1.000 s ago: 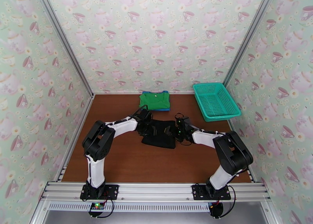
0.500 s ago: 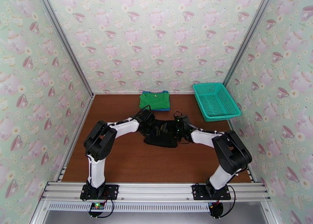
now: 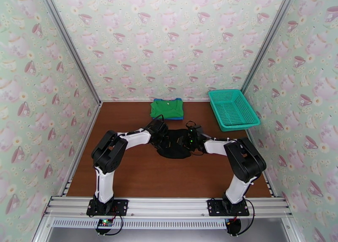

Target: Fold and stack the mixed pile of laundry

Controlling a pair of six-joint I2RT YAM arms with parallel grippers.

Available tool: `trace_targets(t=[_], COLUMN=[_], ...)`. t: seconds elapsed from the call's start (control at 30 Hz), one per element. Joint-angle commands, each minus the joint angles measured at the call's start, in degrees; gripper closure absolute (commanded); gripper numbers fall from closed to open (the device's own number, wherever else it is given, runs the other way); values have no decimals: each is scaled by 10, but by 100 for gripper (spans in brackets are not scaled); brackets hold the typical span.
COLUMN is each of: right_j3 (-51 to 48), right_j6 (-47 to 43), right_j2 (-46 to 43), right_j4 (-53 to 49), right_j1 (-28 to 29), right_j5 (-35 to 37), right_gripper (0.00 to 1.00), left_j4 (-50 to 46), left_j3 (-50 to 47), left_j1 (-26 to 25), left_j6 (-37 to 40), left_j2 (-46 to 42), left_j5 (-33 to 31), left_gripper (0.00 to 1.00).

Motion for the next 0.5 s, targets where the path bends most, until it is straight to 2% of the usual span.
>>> trace_targets(t=[0.0, 0.2, 0.23, 0.27, 0.37, 0.47], right_j3=[-9, 8, 11, 15, 44, 62], right_j6=[-22, -34, -38, -39, -46, -55], right_j2=[58, 41, 36, 36, 50, 45], right_j4=[-92, -137, -145, -147, -161, -183], right_j1=[26, 30, 31, 28, 27, 33], right_j5=[-13, -3, -6, -22, -78, -72], right_gripper=[65, 66, 89, 99, 100, 100], left_j4=[-12, -11, -12, -12, -17, -25], left_j3=[-22, -26, -27, -27, -27, -24], left_j1=[-8, -8, -9, -10, -11, -12], left_j6=[-4, -6, -6, -6, -5, 0], left_j2=[-4, -29, -34, -40, -61, -83], left_j5=[-3, -7, -7, -8, -13, -19], left_gripper=[100, 100, 100, 100, 100, 100])
